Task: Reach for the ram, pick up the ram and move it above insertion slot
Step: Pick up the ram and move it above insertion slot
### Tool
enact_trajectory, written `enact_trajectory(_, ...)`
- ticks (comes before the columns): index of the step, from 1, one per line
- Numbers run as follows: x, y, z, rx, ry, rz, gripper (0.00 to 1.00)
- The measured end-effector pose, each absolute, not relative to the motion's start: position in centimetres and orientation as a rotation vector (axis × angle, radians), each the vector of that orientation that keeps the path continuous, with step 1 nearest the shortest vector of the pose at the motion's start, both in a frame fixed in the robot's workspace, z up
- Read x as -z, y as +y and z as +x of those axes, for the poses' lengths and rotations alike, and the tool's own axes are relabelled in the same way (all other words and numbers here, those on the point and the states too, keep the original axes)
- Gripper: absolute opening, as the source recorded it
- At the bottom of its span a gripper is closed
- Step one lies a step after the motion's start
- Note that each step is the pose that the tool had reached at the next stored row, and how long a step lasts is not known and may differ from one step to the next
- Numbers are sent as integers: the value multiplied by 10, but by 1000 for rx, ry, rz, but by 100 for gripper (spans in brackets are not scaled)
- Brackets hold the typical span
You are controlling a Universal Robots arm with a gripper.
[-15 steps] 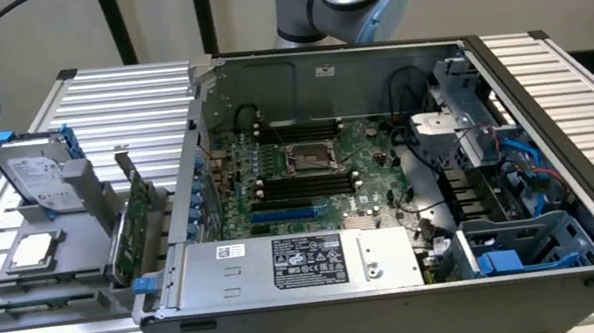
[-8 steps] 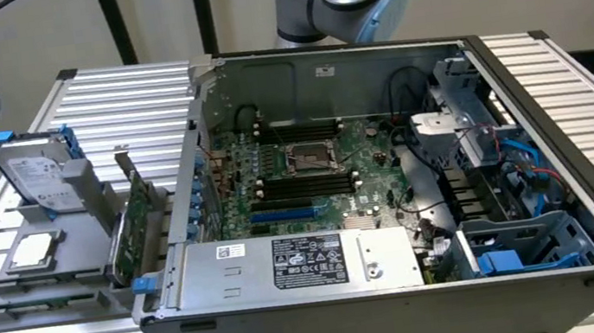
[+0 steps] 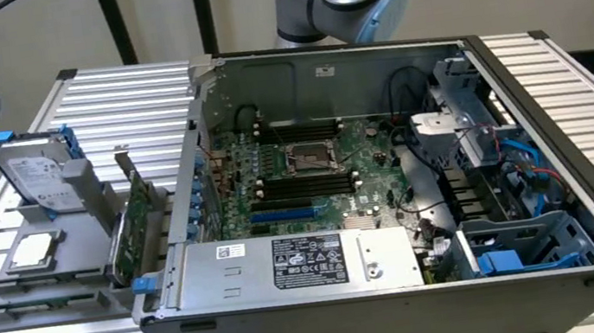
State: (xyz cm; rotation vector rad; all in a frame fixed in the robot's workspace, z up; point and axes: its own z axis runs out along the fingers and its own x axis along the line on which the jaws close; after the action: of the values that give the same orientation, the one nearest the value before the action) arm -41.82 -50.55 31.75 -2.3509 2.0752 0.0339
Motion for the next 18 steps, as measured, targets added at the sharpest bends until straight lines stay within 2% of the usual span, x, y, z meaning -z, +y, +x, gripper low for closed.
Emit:
enact_trajectory(1,-317,-506,-418,-34,2075,-2351,42)
enact_trajectory(3,-317,-505,-418,-34,2075,-2351,54)
enact_trajectory(18,-291,-509,-418,-34,2085,-2342,54)
